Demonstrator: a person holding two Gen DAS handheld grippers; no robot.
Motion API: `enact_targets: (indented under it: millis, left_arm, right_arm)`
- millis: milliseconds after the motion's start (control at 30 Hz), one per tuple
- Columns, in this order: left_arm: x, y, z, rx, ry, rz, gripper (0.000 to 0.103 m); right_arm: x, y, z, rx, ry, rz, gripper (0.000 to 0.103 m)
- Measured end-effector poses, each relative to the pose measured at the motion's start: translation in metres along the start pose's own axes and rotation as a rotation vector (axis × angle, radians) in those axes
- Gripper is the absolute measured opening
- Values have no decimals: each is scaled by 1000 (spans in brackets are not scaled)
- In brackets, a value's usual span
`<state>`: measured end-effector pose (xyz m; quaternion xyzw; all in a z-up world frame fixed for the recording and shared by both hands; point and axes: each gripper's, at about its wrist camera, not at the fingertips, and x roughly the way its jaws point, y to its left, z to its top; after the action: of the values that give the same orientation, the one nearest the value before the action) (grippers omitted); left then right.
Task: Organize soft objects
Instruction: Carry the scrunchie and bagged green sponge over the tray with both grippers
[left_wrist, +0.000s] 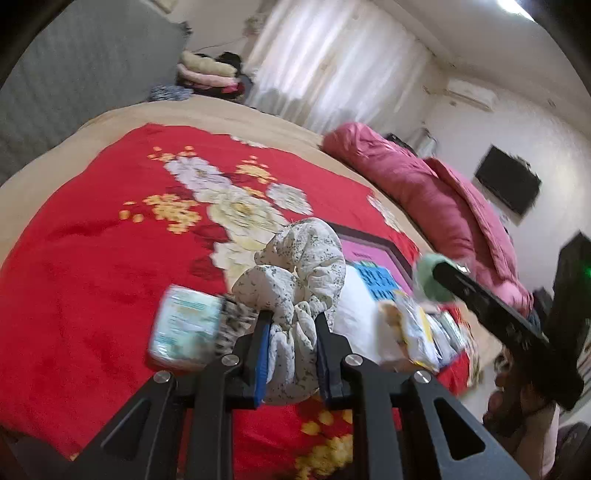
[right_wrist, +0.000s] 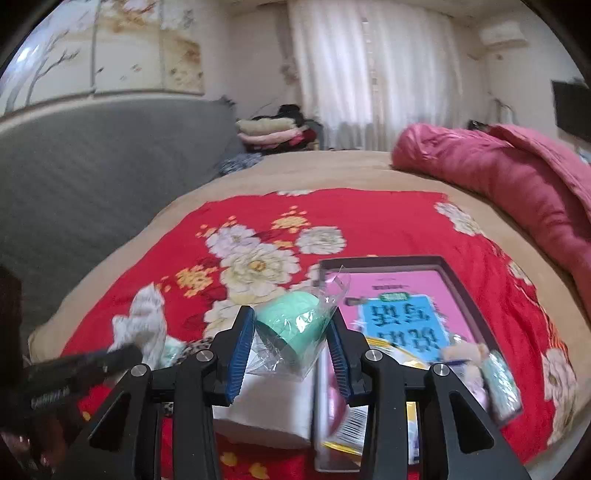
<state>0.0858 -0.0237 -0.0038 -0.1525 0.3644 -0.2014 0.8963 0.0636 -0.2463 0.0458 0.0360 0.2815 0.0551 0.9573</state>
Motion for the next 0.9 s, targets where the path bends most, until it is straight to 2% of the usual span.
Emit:
enact_targets:
  millis: [233, 467, 900]
  left_arm:
    - [-1, -46, -15, 89, 38, -18, 22]
    - [-2, -74, -23, 134, 52, -27, 22]
    - [16, -139, -22, 218, 75, -78, 22]
  right_arm:
    - [-23, -44, -5, 94, -49, -53, 41]
    - [-38, -73, -10, 144, -81, -84, 41]
    - [-55, -117, -16, 260, -138, -121, 41]
